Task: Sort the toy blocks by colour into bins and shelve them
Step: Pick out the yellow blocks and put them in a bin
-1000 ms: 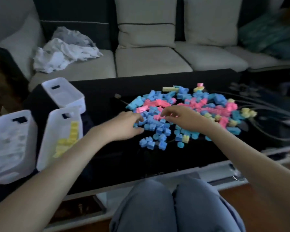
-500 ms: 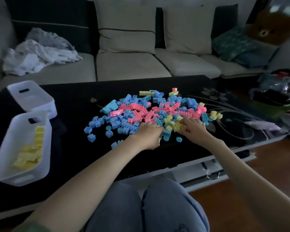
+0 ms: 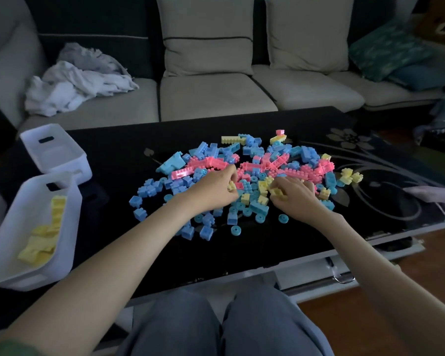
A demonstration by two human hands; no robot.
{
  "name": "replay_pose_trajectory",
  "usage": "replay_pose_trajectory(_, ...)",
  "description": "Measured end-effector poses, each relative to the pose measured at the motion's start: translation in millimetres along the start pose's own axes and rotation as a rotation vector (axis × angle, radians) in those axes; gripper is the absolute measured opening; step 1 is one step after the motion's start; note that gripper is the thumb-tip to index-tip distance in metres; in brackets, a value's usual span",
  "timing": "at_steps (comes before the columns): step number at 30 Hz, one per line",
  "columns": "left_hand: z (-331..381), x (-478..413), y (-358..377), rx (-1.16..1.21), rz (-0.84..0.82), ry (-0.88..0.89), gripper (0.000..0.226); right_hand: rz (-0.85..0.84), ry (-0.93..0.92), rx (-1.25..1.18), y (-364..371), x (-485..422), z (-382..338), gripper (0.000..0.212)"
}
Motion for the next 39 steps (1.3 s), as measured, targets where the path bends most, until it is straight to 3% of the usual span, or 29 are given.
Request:
replay_pose_trajectory(7,9.2,-13.6,32.2,-0.262,-0.112,0.088,0.029,0.027,0.014,-0.259,-17.5,-11.2,3.1,0.015)
replay_pose_trajectory(14,8.1,-15.2,38.2,-0.410,-0.175,0.129,0.031,-0.057,-0.096,-0.226,-2.5,-15.5,-24.2,0.015)
replay_pose_trajectory(20,4.8,-15.2,27.7,-0.265,-0.063,0.089,0.032,-0.227,-0.077,-0.025,20.3,-31.1,-41.9,0.015)
replay_pose_trajectory(24,-3.1,-9.1,19.0,-0.165,-0.040,-0.014,0.030,-0.244,-0.035,0.049,23.7,-38.3,-43.0,0.007)
replay_pose_trajectory(34,-19.5,20.9,-27.3,0.016,0.046,-0.137,0.033,0.041,0.091,-0.234,-33.3,-39.9,-61.7,0.013)
replay_pose_trajectory(39,-46.2,62.5,-79.4,0.032,0.183,-0.217,0.029,0.009,-0.008,-0.413,-35.5,-38.7,-138.9,0.015)
Point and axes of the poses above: each hand's wrist, its own x-axis away from the middle knuckle, its own y-axis out of the palm, z = x × y, the point moved 8 cm from there along -x, towards the middle knuckle, and after that the axes turned 11 degrees about z, right-handed, at the moved point
